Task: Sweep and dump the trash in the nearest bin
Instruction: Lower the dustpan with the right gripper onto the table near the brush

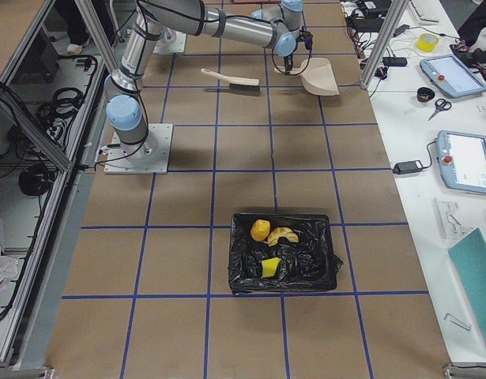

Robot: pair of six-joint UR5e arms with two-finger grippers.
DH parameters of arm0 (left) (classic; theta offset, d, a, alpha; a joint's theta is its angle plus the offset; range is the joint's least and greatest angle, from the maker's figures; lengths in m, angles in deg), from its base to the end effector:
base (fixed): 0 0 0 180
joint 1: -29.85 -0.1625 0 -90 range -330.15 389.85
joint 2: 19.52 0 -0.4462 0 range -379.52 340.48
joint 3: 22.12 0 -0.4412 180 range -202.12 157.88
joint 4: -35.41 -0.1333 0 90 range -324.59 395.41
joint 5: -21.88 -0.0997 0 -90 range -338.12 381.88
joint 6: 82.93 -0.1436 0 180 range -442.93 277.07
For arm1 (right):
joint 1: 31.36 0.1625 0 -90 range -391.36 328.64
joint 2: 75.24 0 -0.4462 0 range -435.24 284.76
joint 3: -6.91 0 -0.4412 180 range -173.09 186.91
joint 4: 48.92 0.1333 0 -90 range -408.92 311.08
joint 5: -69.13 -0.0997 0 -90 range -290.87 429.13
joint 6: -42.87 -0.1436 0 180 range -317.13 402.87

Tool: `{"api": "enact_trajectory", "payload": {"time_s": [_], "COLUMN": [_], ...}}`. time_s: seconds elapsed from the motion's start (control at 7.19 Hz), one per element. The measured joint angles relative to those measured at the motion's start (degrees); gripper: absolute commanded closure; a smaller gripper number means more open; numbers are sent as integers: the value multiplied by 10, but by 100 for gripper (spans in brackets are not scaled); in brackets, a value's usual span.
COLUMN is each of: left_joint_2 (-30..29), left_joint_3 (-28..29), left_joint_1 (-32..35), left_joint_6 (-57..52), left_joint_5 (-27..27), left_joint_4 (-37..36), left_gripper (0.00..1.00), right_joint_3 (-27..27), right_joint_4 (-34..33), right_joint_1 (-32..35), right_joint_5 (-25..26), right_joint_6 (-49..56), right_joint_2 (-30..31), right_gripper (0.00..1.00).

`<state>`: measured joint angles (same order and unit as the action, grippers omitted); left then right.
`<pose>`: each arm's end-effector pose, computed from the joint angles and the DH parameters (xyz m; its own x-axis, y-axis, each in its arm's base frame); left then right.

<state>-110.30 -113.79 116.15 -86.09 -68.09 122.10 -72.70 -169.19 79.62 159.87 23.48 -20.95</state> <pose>-0.0977 -0.5562 0.4477 -1.0000 -0.0094 -0.0003 -0.0094 0.9998 -0.0150 0.3988 -0.6728 0.2017 -0.9995 -0.0279 -0.0165 -0.0264 0.9960 -0.0857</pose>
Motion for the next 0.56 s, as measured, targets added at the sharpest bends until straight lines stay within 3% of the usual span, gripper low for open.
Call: {"api": "enact_trajectory", "payload": {"time_s": [0.56], "left_joint_2": [0], "left_joint_3": [0], "left_joint_1": [0], "left_joint_6": [0], "left_joint_5": [1], "left_joint_4": [-1], "left_gripper": [0], "right_joint_3": [-19], "right_joint_4": [-7], "right_joint_1": [-1], "right_joint_5": [13], "right_joint_6": [84], "right_joint_2": [-2], "right_gripper": [88]}}
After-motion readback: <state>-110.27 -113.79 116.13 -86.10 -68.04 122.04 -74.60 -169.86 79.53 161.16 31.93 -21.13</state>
